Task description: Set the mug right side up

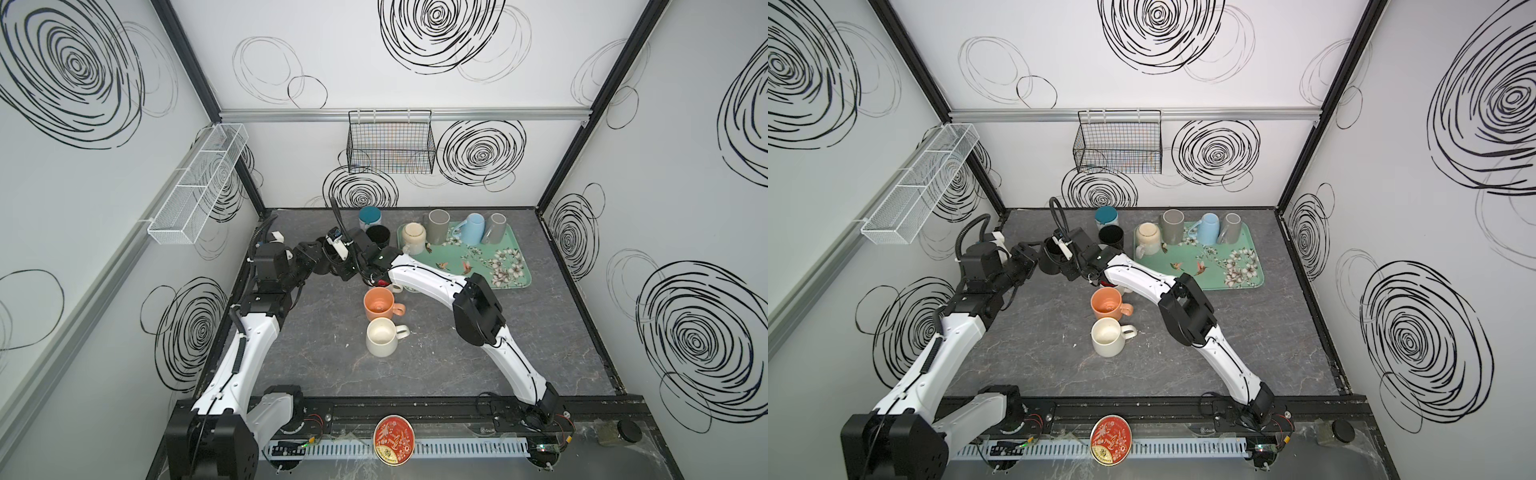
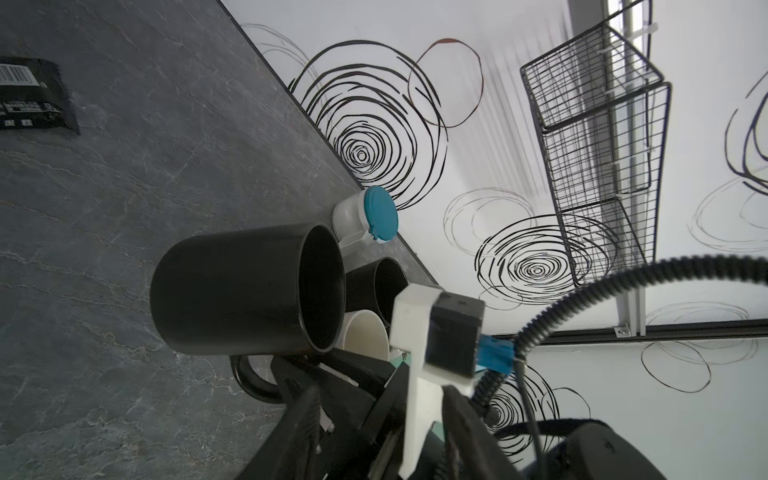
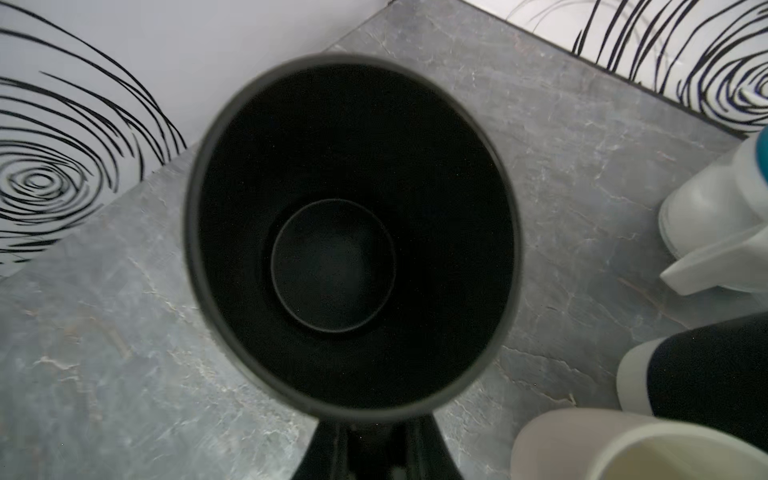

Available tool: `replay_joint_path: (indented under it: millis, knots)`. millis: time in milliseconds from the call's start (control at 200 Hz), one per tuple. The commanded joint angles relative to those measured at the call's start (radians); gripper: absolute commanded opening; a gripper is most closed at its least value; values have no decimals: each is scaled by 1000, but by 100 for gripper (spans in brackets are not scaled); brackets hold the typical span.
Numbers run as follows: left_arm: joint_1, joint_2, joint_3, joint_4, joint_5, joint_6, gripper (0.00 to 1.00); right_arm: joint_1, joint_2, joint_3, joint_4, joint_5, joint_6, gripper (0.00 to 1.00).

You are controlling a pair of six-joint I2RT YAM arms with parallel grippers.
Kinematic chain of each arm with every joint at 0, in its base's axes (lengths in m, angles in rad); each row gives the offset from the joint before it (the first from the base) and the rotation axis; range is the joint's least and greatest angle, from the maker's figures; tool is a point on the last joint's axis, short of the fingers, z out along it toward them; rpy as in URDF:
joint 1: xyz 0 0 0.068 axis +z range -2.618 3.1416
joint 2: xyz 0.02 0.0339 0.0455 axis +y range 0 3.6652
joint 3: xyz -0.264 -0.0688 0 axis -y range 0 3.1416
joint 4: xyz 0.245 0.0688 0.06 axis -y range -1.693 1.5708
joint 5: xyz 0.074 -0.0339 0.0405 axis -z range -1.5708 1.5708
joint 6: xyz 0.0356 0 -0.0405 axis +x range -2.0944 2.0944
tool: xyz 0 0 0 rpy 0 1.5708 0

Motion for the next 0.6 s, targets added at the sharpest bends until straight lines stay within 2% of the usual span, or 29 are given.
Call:
replay_joint_path:
  millis: [0, 120, 270, 595]
  knots:
    - [12, 30, -14, 71, 3, -18, 50, -33, 16, 105, 118, 7, -61, 0]
    - [12, 43, 2, 62, -1, -13, 49, -60, 50, 156, 167, -97, -124, 0]
    - [7, 50, 12, 41, -1, 1, 49, -90, 88, 202, 175, -168, -184, 0]
    - [9, 40, -49, 66, -9, -6, 49, -133, 90, 215, 190, -301, -206, 0]
